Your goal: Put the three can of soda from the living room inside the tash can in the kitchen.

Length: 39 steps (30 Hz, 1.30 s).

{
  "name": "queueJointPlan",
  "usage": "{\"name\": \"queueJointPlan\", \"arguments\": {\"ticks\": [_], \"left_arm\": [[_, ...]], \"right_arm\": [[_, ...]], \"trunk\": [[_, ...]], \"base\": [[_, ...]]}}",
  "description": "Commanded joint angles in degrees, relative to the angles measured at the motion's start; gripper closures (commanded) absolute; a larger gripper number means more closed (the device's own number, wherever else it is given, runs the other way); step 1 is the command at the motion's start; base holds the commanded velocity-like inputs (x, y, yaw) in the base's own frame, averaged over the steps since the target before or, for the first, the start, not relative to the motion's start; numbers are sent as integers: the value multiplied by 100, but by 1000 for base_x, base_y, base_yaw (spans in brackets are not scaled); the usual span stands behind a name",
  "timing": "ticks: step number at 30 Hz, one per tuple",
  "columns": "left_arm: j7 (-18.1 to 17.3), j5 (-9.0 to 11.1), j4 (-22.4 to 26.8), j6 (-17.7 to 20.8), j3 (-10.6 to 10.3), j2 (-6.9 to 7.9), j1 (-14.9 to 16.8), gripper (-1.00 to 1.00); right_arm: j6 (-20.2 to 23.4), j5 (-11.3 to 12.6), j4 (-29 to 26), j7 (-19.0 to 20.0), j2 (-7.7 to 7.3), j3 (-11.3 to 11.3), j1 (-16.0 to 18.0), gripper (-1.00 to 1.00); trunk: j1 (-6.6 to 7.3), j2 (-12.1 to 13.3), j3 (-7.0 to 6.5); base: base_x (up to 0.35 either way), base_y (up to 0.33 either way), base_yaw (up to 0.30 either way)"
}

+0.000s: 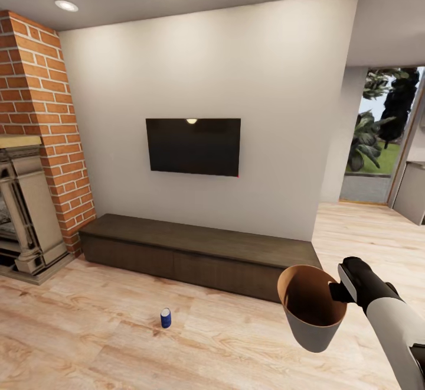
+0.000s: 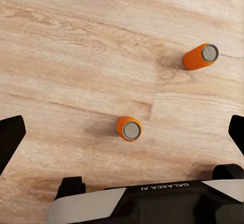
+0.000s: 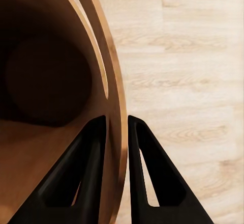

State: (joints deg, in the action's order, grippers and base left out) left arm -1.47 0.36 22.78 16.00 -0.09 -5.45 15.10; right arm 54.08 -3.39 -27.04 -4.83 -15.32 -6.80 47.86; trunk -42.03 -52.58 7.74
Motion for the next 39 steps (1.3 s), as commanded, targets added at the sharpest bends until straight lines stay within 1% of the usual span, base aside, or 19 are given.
{"name": "queueJointPlan", "arguments": {"ticks": [1, 21, 29, 39], "left_arm": [[-1, -7, -1, 1, 0, 0, -1, -100], [-2, -26, -2, 1, -8, -18, -1, -100], [-2, -27, -6, 11, -9, -70, 8, -100], [-2, -27, -78, 17, -9, -89, 10, -100]], "right_arm": [[-3, 32, -3, 17, -1, -6, 4, 100], [-3, 32, -3, 17, 1, -1, 4, 100], [-3, 32, -3, 17, -2, 0, 4, 100], [-3, 32, -3, 17, 2, 3, 4, 100]], "trunk": [[-22, -43, 17], [-462, -845, 377], [-637, -1166, 520], [-857, -1567, 700]], "base": [[0, 0, 0], [0, 0, 0], [0, 0, 0], [0, 0, 0]]}}
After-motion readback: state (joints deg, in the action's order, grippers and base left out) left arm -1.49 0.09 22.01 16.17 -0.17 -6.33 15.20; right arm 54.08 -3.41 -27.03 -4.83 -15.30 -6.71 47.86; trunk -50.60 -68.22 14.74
